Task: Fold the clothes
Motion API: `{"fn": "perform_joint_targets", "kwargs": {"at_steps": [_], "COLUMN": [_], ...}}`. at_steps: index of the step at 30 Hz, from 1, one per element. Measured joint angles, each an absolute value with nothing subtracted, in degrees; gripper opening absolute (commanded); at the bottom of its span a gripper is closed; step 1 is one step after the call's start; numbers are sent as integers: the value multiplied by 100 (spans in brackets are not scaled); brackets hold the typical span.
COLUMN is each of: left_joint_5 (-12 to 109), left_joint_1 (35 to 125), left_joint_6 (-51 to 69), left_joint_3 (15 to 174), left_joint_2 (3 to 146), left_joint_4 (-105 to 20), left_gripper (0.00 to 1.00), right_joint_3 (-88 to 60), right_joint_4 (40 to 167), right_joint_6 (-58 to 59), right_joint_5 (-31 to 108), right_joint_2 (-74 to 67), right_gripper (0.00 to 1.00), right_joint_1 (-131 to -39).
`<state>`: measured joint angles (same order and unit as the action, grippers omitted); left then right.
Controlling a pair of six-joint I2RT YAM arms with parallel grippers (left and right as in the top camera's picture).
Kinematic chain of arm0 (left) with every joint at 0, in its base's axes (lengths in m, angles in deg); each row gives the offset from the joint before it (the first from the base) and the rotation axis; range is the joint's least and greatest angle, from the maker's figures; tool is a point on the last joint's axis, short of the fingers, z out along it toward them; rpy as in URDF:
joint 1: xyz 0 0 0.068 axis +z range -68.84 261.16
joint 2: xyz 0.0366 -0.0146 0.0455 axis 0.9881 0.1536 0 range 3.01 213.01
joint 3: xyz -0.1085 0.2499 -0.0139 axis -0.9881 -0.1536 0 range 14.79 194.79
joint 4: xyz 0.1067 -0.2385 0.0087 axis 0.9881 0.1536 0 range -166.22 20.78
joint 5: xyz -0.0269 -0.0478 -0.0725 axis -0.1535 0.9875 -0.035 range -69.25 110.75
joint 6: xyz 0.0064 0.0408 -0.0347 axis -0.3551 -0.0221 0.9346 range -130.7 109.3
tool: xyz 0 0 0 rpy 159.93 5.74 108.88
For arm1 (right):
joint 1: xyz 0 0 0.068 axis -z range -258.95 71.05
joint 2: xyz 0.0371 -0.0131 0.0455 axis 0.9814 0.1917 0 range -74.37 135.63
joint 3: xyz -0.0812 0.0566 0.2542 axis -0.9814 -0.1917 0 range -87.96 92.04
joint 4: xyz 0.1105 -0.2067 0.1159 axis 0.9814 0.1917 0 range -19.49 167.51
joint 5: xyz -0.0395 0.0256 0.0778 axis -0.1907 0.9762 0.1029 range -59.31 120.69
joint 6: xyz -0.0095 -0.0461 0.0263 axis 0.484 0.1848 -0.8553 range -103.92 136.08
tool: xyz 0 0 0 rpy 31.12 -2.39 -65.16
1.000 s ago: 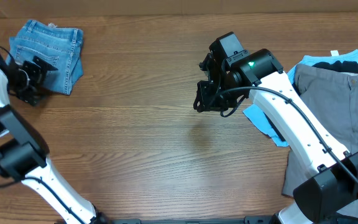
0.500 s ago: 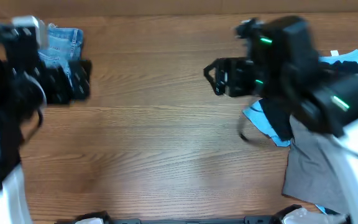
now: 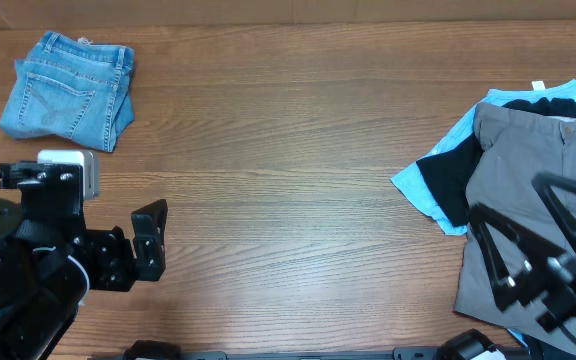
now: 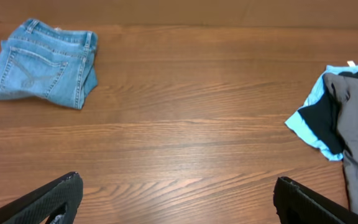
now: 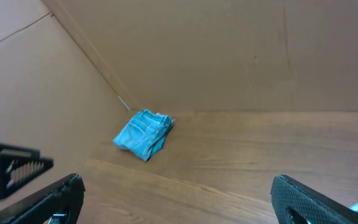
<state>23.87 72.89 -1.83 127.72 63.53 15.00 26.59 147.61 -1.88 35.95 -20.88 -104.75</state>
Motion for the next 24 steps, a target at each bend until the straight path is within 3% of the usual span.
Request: {"fn": "perform_joint_targets", "kwargs": {"at_steps": [15, 19, 24], "left_joint_5": [2345, 2345, 2343], "left_joint_1": [7289, 7289, 7289], "left_joint_6": [-9, -9, -9], "left_joint_3": [12765, 12765, 12763], "left_joint_2": [6468, 6468, 6468], "left_joint_4": [1555, 1555, 1555], "left_gripper": [100, 100, 100], "right_joint_3": [2635, 2532, 1581], "right_joint_4": [16579, 16245, 14669], "right_joint_6": [-159, 118, 704], "right_joint_5": [3462, 3016, 2727], "right_joint_2": [-2230, -2247, -2553], "right_gripper": [100, 100, 100], "right_joint_1": [-10436, -9942, -9091]}}
